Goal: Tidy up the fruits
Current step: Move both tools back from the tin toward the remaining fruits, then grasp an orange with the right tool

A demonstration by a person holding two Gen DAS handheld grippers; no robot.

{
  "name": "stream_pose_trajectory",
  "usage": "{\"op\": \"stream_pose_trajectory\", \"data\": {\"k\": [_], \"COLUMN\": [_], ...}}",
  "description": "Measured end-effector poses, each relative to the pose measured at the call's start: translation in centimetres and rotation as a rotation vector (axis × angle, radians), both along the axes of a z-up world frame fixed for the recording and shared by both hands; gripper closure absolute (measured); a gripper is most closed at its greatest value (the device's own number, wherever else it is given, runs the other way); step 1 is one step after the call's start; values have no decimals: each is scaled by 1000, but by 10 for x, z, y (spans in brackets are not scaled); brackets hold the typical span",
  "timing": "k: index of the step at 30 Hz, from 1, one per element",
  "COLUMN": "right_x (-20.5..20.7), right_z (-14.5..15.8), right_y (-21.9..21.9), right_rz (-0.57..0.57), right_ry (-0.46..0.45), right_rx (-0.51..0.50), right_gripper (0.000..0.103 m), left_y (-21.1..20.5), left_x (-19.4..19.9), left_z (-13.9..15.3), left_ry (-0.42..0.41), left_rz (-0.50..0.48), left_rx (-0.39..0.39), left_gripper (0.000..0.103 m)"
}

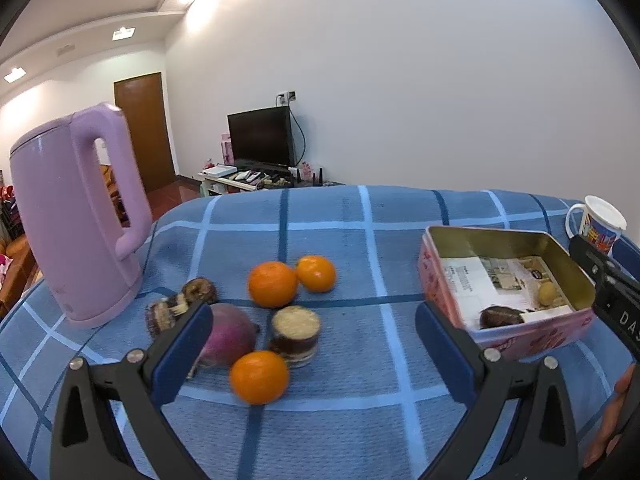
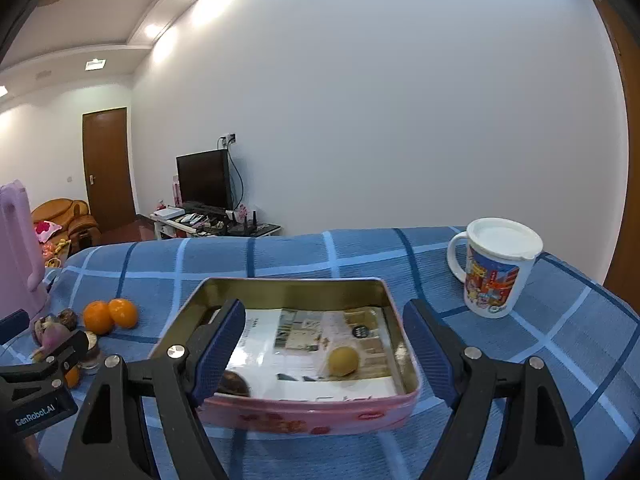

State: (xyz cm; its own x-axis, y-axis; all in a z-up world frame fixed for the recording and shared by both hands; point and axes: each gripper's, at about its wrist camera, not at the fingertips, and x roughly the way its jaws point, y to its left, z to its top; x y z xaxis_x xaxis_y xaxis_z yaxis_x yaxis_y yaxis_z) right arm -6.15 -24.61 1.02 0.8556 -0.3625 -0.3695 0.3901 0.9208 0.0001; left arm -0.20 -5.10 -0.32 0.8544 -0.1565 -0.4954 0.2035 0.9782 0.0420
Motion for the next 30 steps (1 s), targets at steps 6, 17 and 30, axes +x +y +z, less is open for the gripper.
{"op": "stream_pose_trajectory", "data": {"k": [6, 17, 30], "right_x": [7, 27, 61], "right_z": [-2, -5, -21], "right_y": [20, 67, 133], "right_rz": [17, 99, 317], "right_ry": [18, 60, 205], "right_rx": [-3, 12, 82], "right_gripper": [21, 21, 21], "left_y": [22, 72, 155], "left_x": [4, 16, 52], "left_z": [-1, -4, -10], "left_ry": [7, 19, 107], "left_rz": [12, 70, 296], "left_rx": [-5, 15, 22], "left_gripper": [0, 0, 0]}}
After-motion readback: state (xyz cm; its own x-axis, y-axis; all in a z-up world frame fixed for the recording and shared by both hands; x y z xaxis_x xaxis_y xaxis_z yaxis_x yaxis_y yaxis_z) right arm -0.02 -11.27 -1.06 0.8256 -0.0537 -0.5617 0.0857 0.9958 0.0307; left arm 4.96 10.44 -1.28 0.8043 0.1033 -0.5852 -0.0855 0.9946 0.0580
